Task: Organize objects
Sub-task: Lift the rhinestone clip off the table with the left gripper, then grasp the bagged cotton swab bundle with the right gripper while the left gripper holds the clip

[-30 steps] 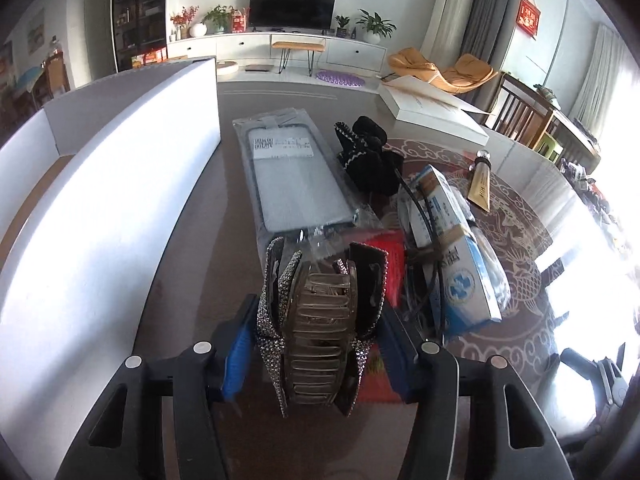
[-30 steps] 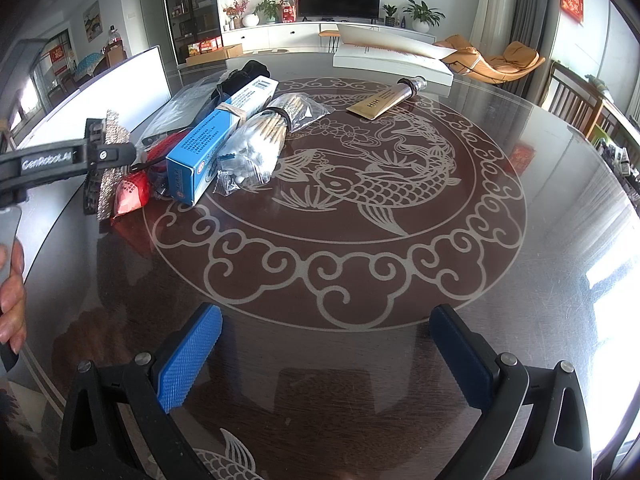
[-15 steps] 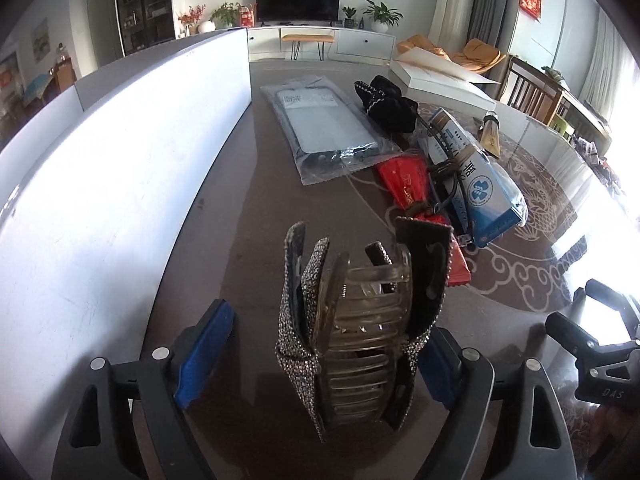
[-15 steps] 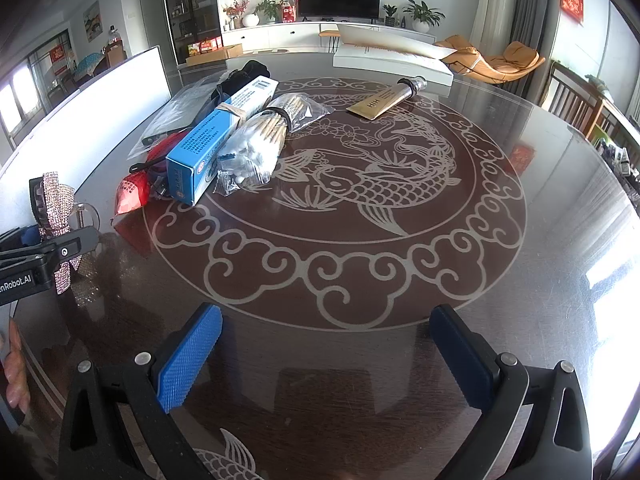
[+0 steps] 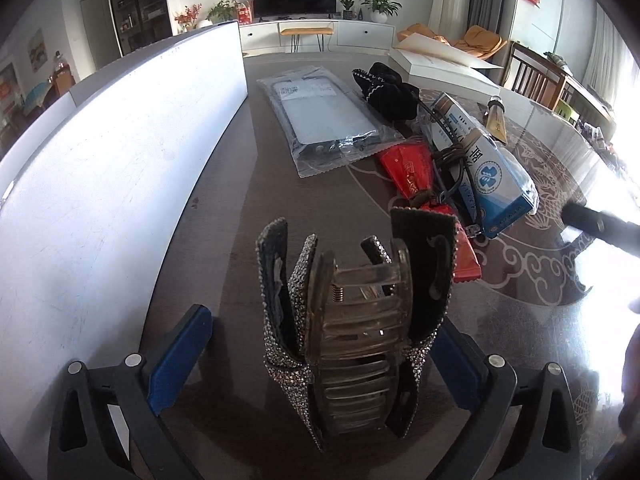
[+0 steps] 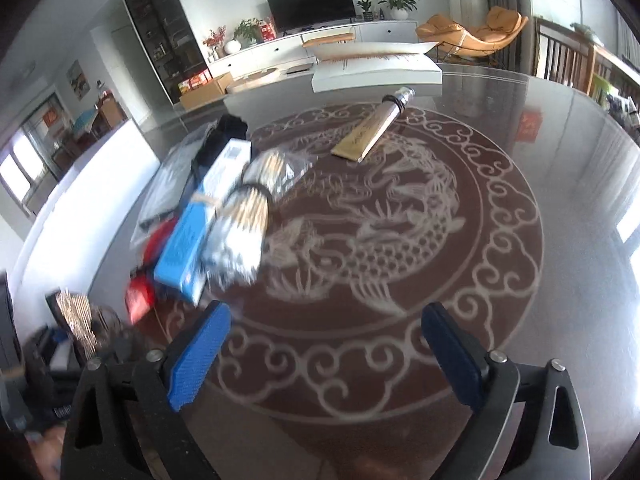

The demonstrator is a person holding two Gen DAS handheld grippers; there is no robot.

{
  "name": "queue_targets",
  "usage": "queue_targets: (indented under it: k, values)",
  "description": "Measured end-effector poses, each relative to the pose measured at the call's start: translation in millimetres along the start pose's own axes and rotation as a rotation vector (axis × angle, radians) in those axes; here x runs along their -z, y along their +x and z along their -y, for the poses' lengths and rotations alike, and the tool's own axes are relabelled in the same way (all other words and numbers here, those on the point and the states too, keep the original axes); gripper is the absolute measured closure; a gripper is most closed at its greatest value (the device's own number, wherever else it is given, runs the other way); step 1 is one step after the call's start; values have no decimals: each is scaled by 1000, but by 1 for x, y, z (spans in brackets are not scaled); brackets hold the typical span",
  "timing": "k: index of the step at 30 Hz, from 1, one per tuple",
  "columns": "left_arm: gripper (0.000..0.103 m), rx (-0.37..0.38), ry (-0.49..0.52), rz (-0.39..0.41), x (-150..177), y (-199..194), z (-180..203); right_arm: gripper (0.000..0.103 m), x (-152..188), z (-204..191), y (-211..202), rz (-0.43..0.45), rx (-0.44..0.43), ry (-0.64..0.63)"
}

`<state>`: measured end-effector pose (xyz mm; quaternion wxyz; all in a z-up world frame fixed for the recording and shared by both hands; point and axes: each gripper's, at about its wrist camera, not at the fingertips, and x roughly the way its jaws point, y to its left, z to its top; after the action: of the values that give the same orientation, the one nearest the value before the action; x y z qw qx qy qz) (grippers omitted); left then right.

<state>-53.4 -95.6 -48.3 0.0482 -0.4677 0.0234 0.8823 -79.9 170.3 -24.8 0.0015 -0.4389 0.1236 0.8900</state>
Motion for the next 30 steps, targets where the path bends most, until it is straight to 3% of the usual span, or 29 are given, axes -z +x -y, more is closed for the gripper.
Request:
queue_targets:
  k: [2, 4, 5, 13, 20, 23, 26, 28, 30]
  values:
    - [0, 0, 0, 0, 0, 0, 0, 19, -23, -6, 15, -15, -10, 5]
    - [0, 0, 0, 0, 0, 0, 0, 36, -38, -12, 34, -58, -40, 21]
    - [0, 0, -1, 0, 0, 0, 0, 39, -42, -15, 43, -81, -61, 38]
    - [0, 0, -1, 0, 0, 0, 0, 40, -46, -37, 47, -128, -157, -34]
    - [0, 0, 0, 0, 0, 0, 0, 40, -59, -14, 41, -139, -216, 131]
    - [0, 0, 0, 0, 0, 0, 0, 40, -63, -26, 49, -160, -250, 161]
    - [0, 0, 0, 0, 0, 0, 0, 40, -62, -47, 65, -204, -227, 122]
    - [0, 0, 0, 0, 0, 0, 0, 51, -58, -58, 72, -220, -194, 77]
    - [0, 0, 0, 0, 0, -1, 0, 62, -53, -62, 69, -197, -214, 52]
